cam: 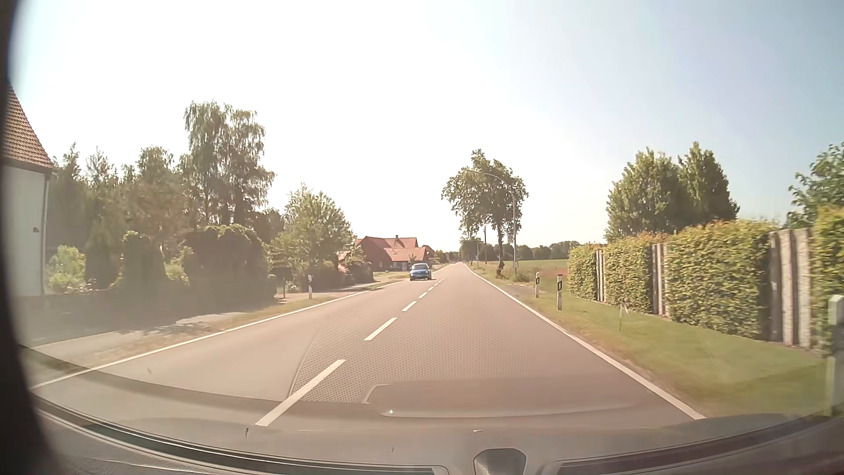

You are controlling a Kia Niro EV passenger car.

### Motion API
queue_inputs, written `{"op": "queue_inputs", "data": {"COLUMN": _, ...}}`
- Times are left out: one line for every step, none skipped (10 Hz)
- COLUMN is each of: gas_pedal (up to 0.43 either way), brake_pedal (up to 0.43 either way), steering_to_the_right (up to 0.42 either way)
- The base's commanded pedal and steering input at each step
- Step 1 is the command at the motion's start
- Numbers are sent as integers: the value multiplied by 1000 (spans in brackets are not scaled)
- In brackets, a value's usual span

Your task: Follow the waypoints while adhering to traffic rules and regulations

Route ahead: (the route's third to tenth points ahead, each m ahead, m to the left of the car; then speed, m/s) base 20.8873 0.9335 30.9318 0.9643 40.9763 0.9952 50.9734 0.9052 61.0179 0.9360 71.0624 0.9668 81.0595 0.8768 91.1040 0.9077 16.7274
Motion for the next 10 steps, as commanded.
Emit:
{"op": "queue_inputs", "data": {"gas_pedal": 299, "brake_pedal": 6, "steering_to_the_right": 3}}
{"op": "queue_inputs", "data": {"gas_pedal": 299, "brake_pedal": 6, "steering_to_the_right": 3}}
{"op": "queue_inputs", "data": {"gas_pedal": 299, "brake_pedal": 6, "steering_to_the_right": 3}}
{"op": "queue_inputs", "data": {"gas_pedal": 299, "brake_pedal": 6, "steering_to_the_right": 3}}
{"op": "queue_inputs", "data": {"gas_pedal": 287, "brake_pedal": 6, "steering_to_the_right": 3}}
{"op": "queue_inputs", "data": {"gas_pedal": 287, "brake_pedal": 6, "steering_to_the_right": 3}}
{"op": "queue_inputs", "data": {"gas_pedal": 287, "brake_pedal": 6, "steering_to_the_right": 3}}
{"op": "queue_inputs", "data": {"gas_pedal": 287, "brake_pedal": 6, "steering_to_the_right": 3}}
{"op": "queue_inputs", "data": {"gas_pedal": 287, "brake_pedal": 6, "steering_to_the_right": 3}}
{"op": "queue_inputs", "data": {"gas_pedal": 287, "brake_pedal": 6, "steering_to_the_right": 3}}
